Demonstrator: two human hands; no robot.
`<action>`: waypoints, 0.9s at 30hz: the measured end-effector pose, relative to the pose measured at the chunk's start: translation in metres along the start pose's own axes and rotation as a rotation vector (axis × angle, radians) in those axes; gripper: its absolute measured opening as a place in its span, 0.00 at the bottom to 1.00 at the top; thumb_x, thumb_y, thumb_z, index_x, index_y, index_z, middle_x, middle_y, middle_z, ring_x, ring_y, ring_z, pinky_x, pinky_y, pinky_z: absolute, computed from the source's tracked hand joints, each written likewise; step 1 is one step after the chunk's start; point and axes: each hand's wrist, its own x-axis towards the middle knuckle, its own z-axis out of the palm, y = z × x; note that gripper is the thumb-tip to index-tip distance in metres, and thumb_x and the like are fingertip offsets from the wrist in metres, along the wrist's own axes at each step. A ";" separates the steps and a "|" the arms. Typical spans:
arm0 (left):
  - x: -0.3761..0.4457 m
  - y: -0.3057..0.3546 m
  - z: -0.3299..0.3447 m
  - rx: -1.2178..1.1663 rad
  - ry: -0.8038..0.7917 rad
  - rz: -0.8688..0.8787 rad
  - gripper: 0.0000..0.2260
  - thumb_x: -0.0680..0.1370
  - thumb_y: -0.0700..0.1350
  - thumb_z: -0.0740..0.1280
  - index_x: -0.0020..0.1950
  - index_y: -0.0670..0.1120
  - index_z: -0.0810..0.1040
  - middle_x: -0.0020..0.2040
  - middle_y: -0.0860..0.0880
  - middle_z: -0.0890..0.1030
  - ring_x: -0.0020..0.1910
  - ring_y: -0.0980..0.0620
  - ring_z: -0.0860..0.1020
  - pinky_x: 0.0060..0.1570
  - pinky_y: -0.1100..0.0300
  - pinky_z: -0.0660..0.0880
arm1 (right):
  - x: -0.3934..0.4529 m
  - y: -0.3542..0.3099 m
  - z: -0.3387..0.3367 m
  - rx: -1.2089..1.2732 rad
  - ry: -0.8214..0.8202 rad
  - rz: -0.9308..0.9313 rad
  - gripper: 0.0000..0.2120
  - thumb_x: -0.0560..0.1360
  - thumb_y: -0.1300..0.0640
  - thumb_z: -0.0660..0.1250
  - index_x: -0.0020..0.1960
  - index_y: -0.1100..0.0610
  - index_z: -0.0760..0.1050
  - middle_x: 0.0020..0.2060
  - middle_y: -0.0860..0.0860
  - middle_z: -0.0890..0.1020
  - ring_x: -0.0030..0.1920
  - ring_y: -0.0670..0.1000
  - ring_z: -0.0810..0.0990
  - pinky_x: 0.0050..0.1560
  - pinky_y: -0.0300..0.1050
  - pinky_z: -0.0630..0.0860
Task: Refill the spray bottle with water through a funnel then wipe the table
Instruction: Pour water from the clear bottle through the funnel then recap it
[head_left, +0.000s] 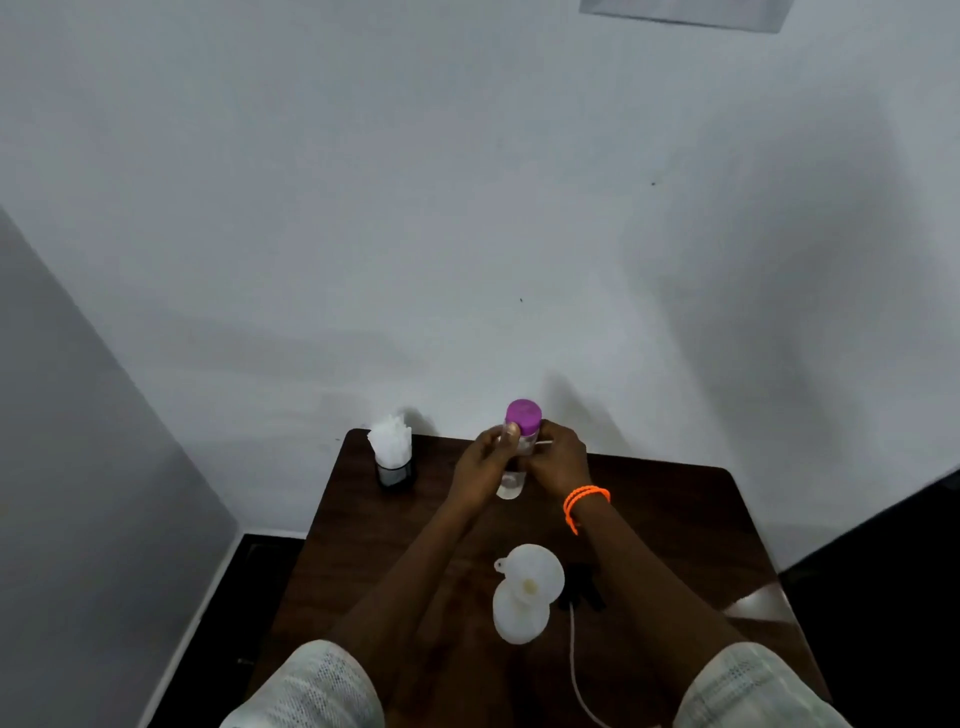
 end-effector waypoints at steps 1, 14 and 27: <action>0.002 -0.006 -0.004 0.003 0.005 -0.033 0.23 0.76 0.66 0.68 0.61 0.51 0.83 0.55 0.52 0.85 0.58 0.54 0.82 0.57 0.59 0.78 | 0.005 0.002 0.007 -0.024 -0.021 0.002 0.12 0.64 0.58 0.79 0.47 0.53 0.84 0.38 0.47 0.86 0.40 0.43 0.84 0.41 0.39 0.79; 0.061 -0.083 -0.045 -0.095 -0.004 -0.273 0.31 0.71 0.71 0.70 0.68 0.56 0.77 0.65 0.41 0.80 0.63 0.43 0.80 0.62 0.49 0.78 | 0.080 0.037 0.098 -0.066 -0.118 0.042 0.13 0.70 0.55 0.78 0.53 0.56 0.84 0.46 0.53 0.86 0.45 0.48 0.81 0.47 0.38 0.72; 0.090 -0.118 -0.058 0.006 0.062 -0.335 0.35 0.68 0.78 0.64 0.70 0.61 0.74 0.64 0.42 0.81 0.63 0.40 0.79 0.65 0.39 0.73 | 0.106 0.053 0.129 -0.077 -0.117 0.090 0.14 0.70 0.57 0.77 0.55 0.57 0.83 0.49 0.54 0.86 0.49 0.51 0.82 0.49 0.38 0.72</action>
